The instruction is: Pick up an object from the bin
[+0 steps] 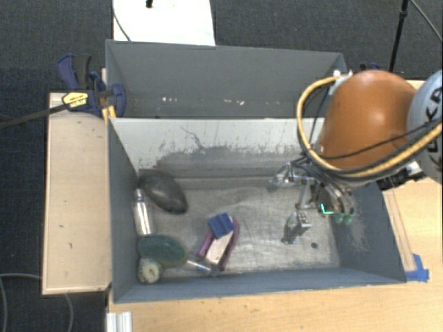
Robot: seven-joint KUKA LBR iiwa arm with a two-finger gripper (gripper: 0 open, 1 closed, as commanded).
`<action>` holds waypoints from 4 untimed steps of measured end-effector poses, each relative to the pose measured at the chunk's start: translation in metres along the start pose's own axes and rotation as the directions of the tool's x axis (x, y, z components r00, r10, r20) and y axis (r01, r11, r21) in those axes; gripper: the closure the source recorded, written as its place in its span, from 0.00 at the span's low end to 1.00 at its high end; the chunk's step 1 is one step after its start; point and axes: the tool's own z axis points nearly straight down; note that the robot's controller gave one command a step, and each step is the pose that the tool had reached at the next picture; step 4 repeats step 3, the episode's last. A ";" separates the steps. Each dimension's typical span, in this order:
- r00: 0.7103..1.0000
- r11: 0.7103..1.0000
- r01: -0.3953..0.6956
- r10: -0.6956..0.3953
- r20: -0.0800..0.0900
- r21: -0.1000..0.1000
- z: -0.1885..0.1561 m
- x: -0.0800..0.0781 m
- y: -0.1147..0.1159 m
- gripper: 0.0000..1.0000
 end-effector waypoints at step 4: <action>1.000 1.000 0.007 -0.007 0.014 -0.001 0.011 -0.015 0.074 1.00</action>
Offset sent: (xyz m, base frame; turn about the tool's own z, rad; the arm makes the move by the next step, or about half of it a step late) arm 0.0146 0.0744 -0.1548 0.0401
